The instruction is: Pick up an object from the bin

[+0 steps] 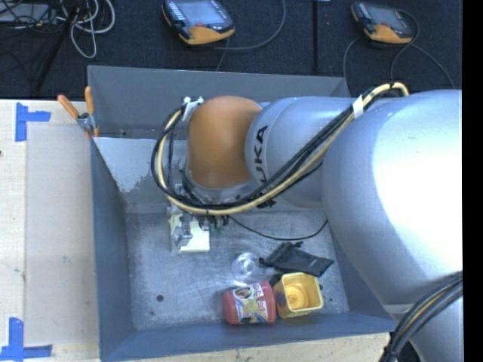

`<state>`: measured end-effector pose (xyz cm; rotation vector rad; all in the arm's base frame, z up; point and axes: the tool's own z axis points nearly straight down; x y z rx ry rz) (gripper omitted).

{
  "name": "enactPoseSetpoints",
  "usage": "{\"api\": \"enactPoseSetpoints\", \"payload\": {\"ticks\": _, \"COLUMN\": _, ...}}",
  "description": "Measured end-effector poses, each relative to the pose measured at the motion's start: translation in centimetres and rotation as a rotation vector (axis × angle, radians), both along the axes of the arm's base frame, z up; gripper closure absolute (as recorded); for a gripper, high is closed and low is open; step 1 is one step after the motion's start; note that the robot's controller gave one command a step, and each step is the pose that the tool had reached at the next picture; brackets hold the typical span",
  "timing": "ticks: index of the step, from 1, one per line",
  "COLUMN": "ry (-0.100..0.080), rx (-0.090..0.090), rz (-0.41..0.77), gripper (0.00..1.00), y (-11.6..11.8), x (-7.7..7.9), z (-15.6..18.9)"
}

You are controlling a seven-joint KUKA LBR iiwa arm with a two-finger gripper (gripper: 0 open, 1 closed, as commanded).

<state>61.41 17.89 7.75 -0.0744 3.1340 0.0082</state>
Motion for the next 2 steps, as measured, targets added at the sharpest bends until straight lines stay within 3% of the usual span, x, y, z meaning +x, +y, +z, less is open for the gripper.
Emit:
{"api": "enactPoseSetpoints", "payload": {"ticks": 1, "ry": 0.010, "rx": -0.006, "rz": 0.004, "gripper": 1.00, "y": 0.0, "x": -0.5, "z": 5.8}}
{"api": "enactPoseSetpoints", "payload": {"ticks": 2, "ry": 0.005, "rx": -0.005, "rz": 0.003, "gripper": 1.00, "y": 0.1, "x": -0.3, "z": 11.7}}
